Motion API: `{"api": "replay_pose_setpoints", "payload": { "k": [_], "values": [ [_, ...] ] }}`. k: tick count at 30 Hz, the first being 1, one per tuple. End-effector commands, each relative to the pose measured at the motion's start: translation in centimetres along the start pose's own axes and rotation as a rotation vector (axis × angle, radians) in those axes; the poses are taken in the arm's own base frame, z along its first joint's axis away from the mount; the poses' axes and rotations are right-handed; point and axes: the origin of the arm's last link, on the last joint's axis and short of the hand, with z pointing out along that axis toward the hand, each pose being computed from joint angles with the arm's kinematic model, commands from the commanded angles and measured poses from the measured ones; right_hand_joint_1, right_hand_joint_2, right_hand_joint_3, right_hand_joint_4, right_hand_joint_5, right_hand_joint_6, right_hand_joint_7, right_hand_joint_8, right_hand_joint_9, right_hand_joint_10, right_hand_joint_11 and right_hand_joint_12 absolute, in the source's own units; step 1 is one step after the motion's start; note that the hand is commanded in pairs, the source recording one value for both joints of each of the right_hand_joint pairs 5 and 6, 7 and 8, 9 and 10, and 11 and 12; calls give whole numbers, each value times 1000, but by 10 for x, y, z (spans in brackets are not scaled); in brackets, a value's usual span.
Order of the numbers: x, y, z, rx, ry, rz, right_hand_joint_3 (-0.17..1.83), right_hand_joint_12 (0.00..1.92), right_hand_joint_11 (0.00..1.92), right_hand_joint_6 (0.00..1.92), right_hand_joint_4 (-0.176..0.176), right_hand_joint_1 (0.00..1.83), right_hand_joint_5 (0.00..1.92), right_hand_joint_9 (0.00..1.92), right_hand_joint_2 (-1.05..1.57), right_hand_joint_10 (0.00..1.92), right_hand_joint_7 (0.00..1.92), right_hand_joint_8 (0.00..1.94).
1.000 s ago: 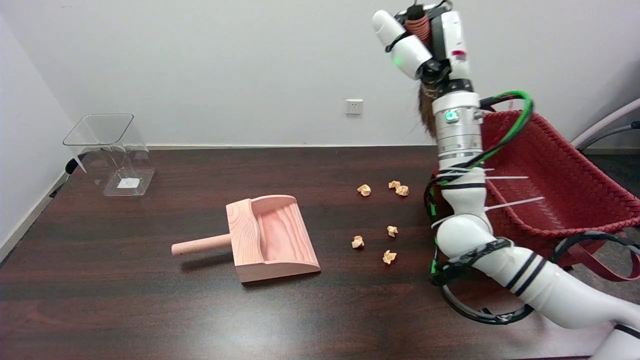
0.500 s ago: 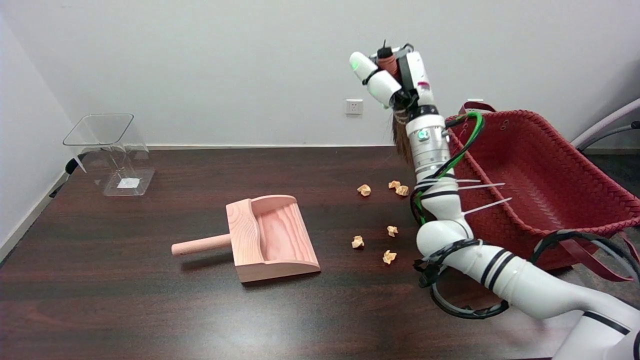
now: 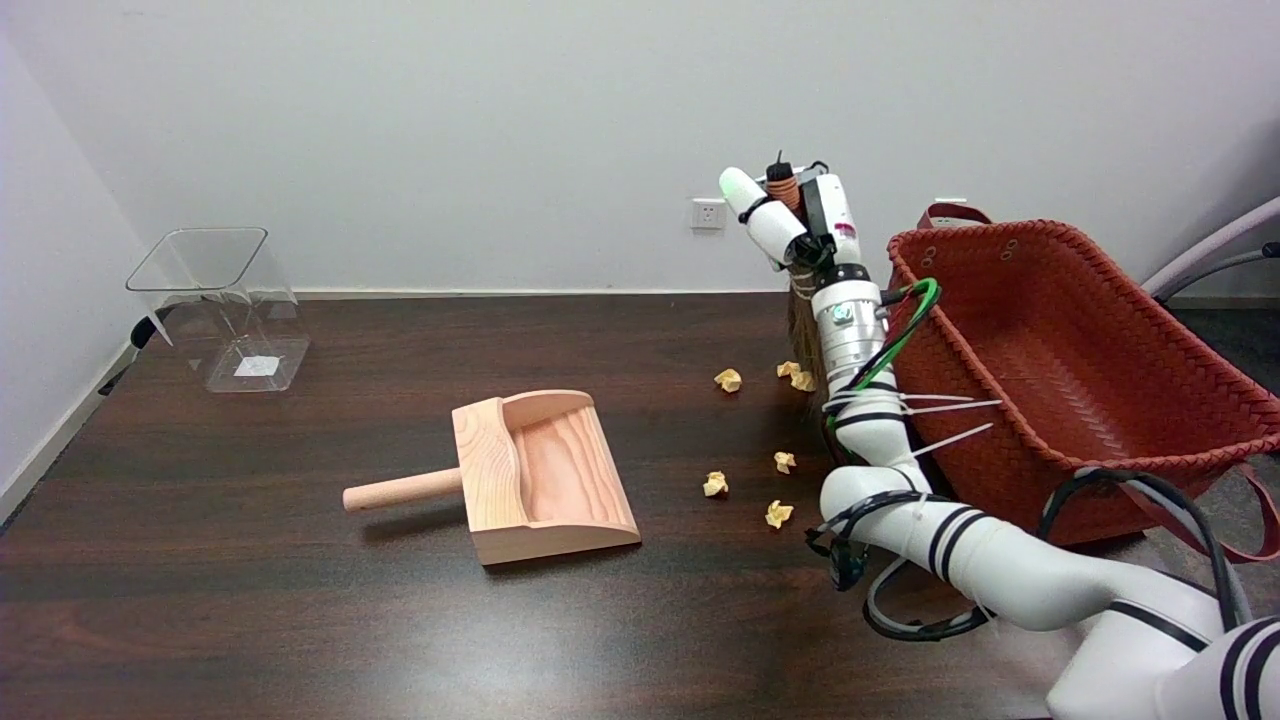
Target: Sweep the paper balls into the dustpan.
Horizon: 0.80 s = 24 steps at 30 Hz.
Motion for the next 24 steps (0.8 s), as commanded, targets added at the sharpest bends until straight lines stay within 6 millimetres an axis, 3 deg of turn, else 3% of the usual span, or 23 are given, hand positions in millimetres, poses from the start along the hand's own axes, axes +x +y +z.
{"api": "replay_pose_setpoints", "payload": {
  "k": [1, 17, 24],
  "values": [
    [0, 29, -1, -31, -1, 6, 13, 1920, 1920, 1920, 0, 660, 1920, 1920, 1445, 1920, 1920, 1920],
    [10, 11, 17, 66, 10, 35, -69, 1920, 1920, 1920, 0, 640, 1920, 1920, 1476, 1920, 1920, 1920],
    [10, 25, 15, 10, -15, 2, -83, 1920, 1920, 1920, 0, 638, 1920, 1920, 1489, 1920, 1920, 1920]
  ]
}}
